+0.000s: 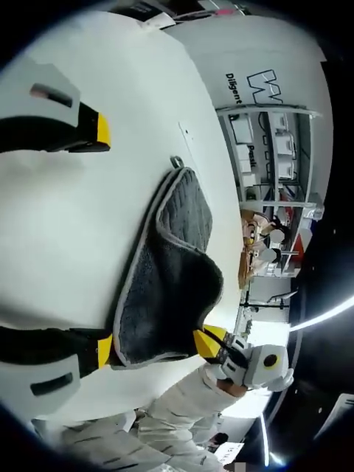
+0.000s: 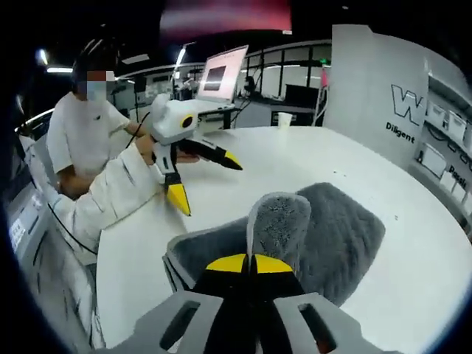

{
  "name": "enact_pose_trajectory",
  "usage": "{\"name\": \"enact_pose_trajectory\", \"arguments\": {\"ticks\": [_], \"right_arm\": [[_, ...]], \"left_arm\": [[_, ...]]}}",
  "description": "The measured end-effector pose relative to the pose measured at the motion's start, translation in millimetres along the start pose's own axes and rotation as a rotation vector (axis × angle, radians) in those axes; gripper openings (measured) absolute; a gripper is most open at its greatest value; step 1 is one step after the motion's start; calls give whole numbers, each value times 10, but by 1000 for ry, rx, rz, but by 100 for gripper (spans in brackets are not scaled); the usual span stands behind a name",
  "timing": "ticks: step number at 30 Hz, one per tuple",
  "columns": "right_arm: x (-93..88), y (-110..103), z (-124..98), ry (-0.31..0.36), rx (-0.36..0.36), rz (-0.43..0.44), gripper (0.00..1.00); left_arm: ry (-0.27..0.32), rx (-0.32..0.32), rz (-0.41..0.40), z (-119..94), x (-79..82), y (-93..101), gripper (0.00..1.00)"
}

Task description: Open the folded towel by lifting each exposed corner and separating the folded layers until the towel lies flat within the target outline without major curled edges

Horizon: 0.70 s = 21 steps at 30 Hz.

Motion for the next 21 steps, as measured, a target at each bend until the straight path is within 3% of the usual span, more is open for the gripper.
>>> {"name": "enact_pose_trajectory", "arguments": {"ticks": [6, 11, 21], "right_arm": [[-24, -176, 16, -4, 34, -17, 0], [-61, -405, 37, -12, 104, -34, 0], [-233, -703, 178, -53, 180, -38, 0]], "left_arm": [[-3, -8, 15, -2, 0, 23, 98], [0, -13, 13, -21, -3, 20, 99], [7, -11, 11, -28, 13, 2, 98]]}}
Point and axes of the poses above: the point that each gripper's makers call its tool centre point, and the gripper's own axes: z roughly forward along the fingers, y roughly to its right, x roughly out of its top, the point moved 1 cm from there along -z, roughly backward along the fingers, and after that the axes turned 9 degrees about -z, right-handed, at the moved point
